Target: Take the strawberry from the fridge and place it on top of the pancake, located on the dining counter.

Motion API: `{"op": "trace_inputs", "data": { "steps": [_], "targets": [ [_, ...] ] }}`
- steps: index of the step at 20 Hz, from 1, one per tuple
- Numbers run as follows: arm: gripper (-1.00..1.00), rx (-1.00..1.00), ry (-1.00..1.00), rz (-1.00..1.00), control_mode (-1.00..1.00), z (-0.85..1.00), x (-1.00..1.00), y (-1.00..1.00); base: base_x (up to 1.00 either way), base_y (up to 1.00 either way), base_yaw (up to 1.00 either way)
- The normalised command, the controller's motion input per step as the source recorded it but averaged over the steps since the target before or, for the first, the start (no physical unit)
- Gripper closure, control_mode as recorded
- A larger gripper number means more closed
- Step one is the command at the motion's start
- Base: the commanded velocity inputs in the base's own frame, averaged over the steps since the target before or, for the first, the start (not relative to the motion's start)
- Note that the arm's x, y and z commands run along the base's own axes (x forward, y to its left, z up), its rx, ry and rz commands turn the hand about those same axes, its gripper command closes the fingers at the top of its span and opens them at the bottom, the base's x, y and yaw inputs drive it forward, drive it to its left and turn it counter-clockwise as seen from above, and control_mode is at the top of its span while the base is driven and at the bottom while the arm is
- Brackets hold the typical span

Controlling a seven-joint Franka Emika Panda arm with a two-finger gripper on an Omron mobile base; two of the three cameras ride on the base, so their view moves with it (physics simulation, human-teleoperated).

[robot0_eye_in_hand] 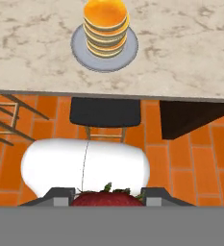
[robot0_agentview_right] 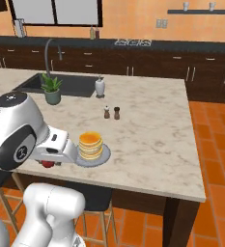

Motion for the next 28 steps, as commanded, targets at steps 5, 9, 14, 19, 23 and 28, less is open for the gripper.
{"op": "trace_inputs", "data": {
  "steps": [5, 9, 14, 19, 23, 28],
  "targets": [
    [1.00, 0.00, 0.00, 0.00, 1.00, 0.00, 0.00, 0.00, 0.53, 0.24, -0.05],
    [1.00, 0.00, 0.00, 0.00, 1.00, 0.00, 0.00, 0.00, 0.82, 0.00, 0.00],
    [1.00, 0.00, 0.00, 0.00, 1.00, 0.00, 0.00, 0.00, 0.75, 0.00, 0.00],
    [1.00, -0.01, 0.00, -0.01, -1.00, 0.05, 0.94, 0.13, 0.00, 0.00, 0.00],
    [1.00, -0.01, 0.00, -0.08, -1.00, 0.03, 1.00, 0.14, 0.00, 0.00, 0.00],
    [1.00, 0.00, 0.00, -0.05, -1.00, -0.09, 1.00, -0.05, 0.00, 0.00, 0.00]
  ]
}}
